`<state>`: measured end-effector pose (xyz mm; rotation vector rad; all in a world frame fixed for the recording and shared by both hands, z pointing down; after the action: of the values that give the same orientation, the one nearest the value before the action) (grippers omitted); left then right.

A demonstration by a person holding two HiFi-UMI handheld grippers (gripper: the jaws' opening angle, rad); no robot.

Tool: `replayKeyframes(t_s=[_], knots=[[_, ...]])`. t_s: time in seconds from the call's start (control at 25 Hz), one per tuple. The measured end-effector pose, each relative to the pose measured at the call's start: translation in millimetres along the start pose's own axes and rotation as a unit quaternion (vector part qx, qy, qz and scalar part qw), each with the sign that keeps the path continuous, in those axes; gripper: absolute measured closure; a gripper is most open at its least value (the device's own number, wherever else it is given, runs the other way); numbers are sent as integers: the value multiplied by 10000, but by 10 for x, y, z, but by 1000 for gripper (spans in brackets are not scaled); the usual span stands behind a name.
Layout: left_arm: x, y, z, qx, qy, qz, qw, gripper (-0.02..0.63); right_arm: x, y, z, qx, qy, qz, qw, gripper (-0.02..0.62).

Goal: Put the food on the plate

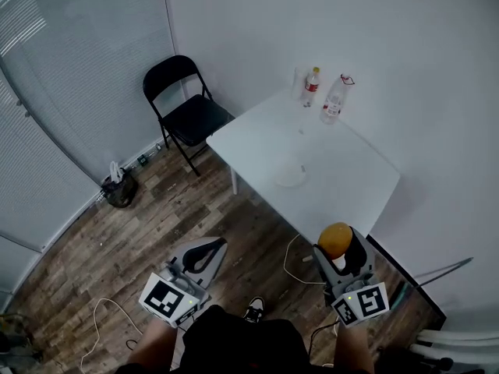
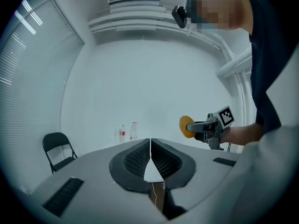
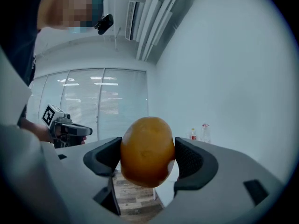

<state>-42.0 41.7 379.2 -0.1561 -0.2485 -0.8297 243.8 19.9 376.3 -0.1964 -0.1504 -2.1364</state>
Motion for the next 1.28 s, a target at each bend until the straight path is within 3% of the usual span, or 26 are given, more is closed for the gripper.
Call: replayKeyframes(t_s=[0.28,0.52,0.96,1.28], knots=[[565,-78,-113,37,-185,223,9996,583,218,471,116,256,-80,59,9996,225],[944,-374,-128,-5,-153,546,9984,583,544,611,170,320,-217,238,9990,225],[1534,-1758,-441,32,-9,1171,9931,583,1606,743,-245,279,-312,1086,9932,225],[1731,-2466,-452,-138,-96,1183,9928,583,2278,793,-288,238,-422,1261,9908,225]])
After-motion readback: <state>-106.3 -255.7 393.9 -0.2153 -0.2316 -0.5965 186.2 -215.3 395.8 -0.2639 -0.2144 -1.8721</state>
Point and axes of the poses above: the fingertips, and each gripper's own axes: x forward along the fingers, y to its right, z out of its underside, the point moved 6 cm from there along -x, backward along the fingers, and after that the axes turned 10 degrees about -y, right-handed, at the moved point
